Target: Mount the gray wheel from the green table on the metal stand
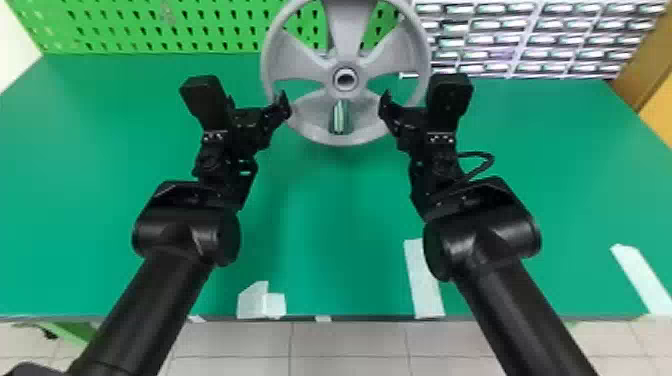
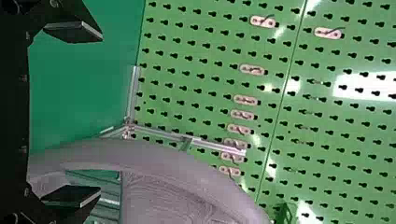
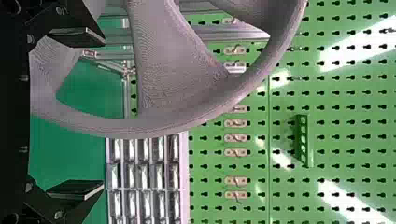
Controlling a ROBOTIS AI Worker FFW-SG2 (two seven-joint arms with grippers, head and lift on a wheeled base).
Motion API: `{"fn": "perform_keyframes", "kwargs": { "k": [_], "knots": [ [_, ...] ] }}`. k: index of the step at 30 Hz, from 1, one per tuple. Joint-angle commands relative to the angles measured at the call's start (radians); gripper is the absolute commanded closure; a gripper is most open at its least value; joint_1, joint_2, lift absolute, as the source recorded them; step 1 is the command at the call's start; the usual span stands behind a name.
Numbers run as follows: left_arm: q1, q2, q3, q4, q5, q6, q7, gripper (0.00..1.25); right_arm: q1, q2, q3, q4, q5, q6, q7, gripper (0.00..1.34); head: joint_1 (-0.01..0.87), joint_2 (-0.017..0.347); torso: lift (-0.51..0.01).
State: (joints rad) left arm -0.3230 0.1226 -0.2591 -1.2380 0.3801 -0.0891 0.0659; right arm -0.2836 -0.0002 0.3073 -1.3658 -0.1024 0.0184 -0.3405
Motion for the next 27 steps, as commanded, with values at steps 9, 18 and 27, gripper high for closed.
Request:
{"fn": "perform_keyframes", "kwargs": {
  "k": [9,18,27],
  "knots": [
    [0.050,0.008,0.012,-0.080,-0.003,0.009,-0.001,0.13,0.044,-0.012,0.001,-0.055,-0.007,0.000,0.000,0.22,0.868,0.052,-0.093],
    [0.079,0.012,0.020,-0.126,-0.003,0.014,-0.001,0.13,0.067,-0.020,0.001,-0.088,-0.014,0.000,0.001,0.22,0.868,0.052,-0.093],
    [0.116,0.022,0.032,-0.195,-0.006,0.031,-0.009,0.13,0.084,-0.026,-0.002,-0.122,-0.016,0.000,0.024,0.22,0.868,0.052,-0.093]
  ]
}}
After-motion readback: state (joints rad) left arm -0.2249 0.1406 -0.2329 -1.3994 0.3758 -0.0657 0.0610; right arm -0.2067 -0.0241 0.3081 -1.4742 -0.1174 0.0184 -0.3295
